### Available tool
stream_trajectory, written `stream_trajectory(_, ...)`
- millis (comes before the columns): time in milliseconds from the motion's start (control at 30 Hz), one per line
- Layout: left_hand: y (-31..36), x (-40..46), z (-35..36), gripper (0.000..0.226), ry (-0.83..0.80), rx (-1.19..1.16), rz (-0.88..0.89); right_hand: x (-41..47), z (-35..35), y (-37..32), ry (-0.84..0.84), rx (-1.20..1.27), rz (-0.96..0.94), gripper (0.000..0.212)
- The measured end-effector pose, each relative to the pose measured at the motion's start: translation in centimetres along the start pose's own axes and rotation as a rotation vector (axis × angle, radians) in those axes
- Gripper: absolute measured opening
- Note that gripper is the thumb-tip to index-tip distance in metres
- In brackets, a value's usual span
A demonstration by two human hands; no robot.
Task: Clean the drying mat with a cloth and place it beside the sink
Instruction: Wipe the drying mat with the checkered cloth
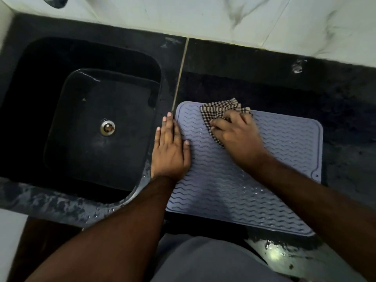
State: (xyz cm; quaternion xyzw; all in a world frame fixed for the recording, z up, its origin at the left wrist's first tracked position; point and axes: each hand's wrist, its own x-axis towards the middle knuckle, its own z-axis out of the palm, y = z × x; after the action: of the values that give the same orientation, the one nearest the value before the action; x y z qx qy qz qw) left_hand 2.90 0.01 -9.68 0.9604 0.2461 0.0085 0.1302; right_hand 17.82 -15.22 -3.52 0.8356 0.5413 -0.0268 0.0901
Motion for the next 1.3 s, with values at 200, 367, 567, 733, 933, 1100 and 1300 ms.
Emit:
stream_trajectory(200, -0.1, -0.1, -0.1, 0.067, 0.001, 0.001, 0.027, 3.8, -0.2, -3.9, 0.165, 0.535, 0.234, 0.052)
stream_trajectory(367, 0.0, 0.0, -0.1, 0.063, -0.014, 0.013, 0.045, 2.2, 1.6, -3.9, 0.056, 0.341, 0.124, 0.051)
stream_trajectory(567, 0.0, 0.0, -0.2, 0.063, -0.008, -0.016, 0.032, -4.7, 3.4, 2.0, 0.15, 0.132, 0.159, 0.046)
stream_trajectory(733, 0.2, -0.2, -0.5, 0.064, -0.021, -0.029, 0.031, -6.8, 1.5, 3.1, 0.062, 0.153, 0.296, 0.034)
stream_trajectory(933, 0.5, -0.3, -0.4, 0.063, -0.017, -0.001, 0.177, -5.2, -1.0, 3.3, 0.134, 0.619, 0.59, 0.051)
stream_trajectory(1100, 0.3, -0.1, -0.3, 0.062, -0.054, -0.009, 0.229, -0.7, -1.1, -2.4, 0.257, 0.627, 0.363, 0.068)
stream_trajectory(1300, 0.1, 0.0, -0.3, 0.065, -0.067, -0.014, 0.222, 0.3, 3.0, -4.3, 0.038, 0.476, 0.297, 0.079)
